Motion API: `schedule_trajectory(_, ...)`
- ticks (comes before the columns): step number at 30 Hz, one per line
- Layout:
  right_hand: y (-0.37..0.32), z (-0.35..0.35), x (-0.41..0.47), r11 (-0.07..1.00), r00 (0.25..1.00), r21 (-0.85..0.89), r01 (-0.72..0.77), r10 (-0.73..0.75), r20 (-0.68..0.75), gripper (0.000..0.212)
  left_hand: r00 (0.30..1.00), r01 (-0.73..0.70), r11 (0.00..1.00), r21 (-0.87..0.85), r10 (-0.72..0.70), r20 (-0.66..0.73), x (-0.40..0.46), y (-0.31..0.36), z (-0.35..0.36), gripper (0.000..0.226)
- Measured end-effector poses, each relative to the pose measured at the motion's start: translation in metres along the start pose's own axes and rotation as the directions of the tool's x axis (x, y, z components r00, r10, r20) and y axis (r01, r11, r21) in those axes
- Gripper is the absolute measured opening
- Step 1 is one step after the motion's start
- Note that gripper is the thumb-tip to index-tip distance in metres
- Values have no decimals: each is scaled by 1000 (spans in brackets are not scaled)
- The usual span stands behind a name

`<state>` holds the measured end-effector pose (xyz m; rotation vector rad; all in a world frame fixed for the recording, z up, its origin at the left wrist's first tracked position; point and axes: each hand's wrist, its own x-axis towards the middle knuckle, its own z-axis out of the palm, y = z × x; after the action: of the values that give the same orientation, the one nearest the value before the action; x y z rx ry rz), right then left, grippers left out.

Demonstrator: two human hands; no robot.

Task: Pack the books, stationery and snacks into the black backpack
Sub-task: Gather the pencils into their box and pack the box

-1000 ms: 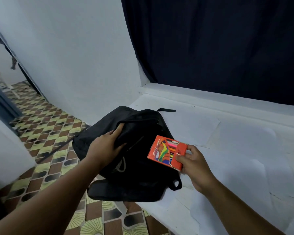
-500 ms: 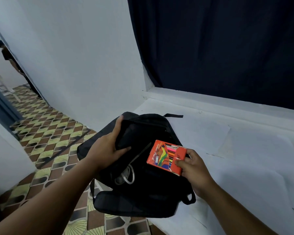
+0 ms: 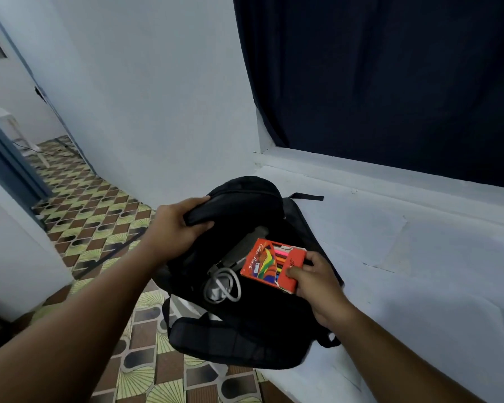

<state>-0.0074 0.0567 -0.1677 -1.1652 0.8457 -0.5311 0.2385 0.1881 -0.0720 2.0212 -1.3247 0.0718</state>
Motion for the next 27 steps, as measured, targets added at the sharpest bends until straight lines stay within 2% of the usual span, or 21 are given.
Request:
schedule_trajectory(5,-6,30,19,997,999,79,-6,9,-44,29,996,79,991,-113,-82,-25,6,2,-6,45)
schedule_trajectory(12,-1,67,68,973,990,225,-44,73,-124,33,991,121,980,-157,-128,-35,12,2,-6,46)
schedule_trajectory(18,14,93,93,998,953,56,-9,25,-301,55,978,186,957,-220,-203,-55,19,1,-9,44)
schedule_trajectory(22,17,102,97,997,925,-35,63,-72,-373,44,965,227,922,-315,-257,-56,25,2,-6,42)
schedule_trajectory(25,9,111,101,985,911,-126,122,-161,-379,39,970,205,914,-349,-236,-49,29,6,0,43)
schedule_trajectory(27,4,112,105,982,907,-139,125,-170,-385,37,973,195,905,-379,-228,-44,31,7,2,43)
